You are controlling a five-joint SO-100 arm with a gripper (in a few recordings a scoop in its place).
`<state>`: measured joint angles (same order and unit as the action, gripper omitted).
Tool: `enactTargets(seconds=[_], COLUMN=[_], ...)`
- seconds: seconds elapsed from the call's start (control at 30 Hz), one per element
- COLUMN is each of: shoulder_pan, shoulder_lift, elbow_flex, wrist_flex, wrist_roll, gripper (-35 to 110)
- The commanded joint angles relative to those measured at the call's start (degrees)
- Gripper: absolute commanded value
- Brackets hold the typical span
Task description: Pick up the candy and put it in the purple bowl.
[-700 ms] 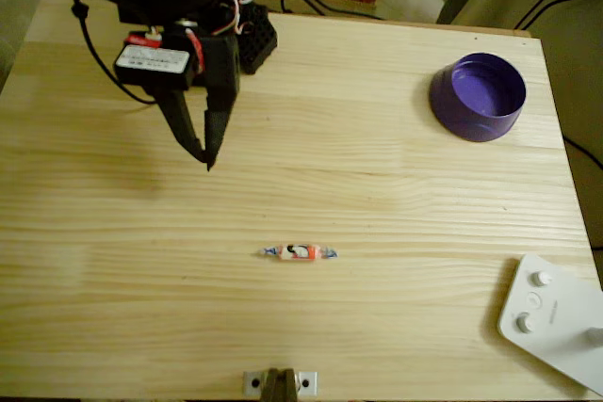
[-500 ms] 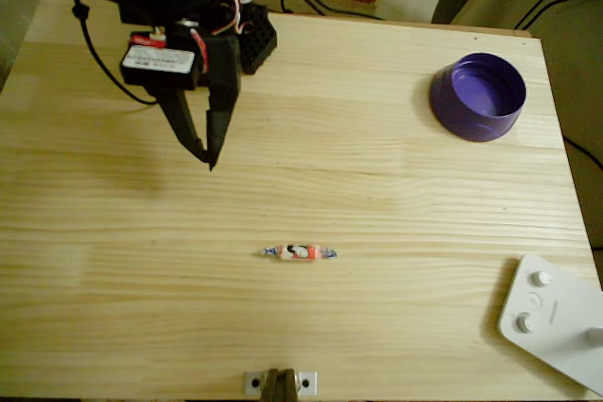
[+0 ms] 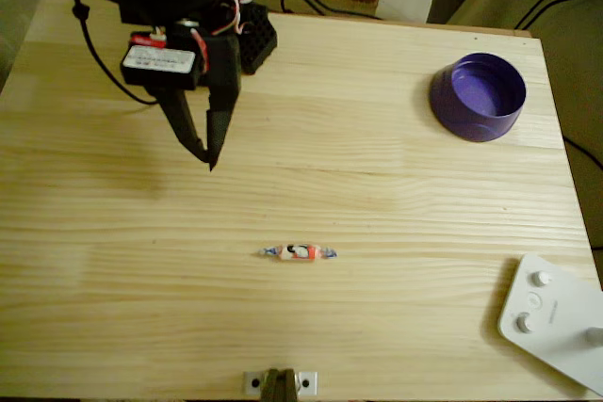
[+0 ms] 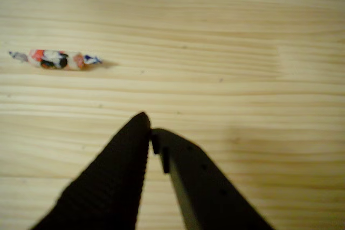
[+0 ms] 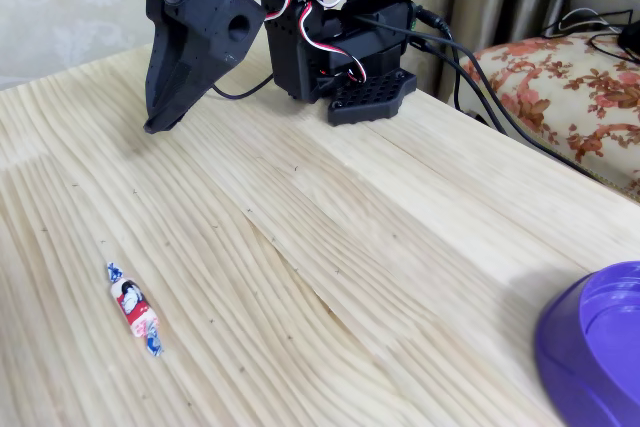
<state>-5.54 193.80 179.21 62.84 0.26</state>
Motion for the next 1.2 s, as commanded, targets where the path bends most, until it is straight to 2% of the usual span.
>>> enactTargets(seconds=[0.0,1.17], shoulder_pan=[-0.6,-3.0], shoulder_lift=[4.0,4.0], elbow_flex=[-1.1,-1.1], wrist_flex=[1.0,0.8], wrist_roll=[0.5,-1.7], gripper=[0,0])
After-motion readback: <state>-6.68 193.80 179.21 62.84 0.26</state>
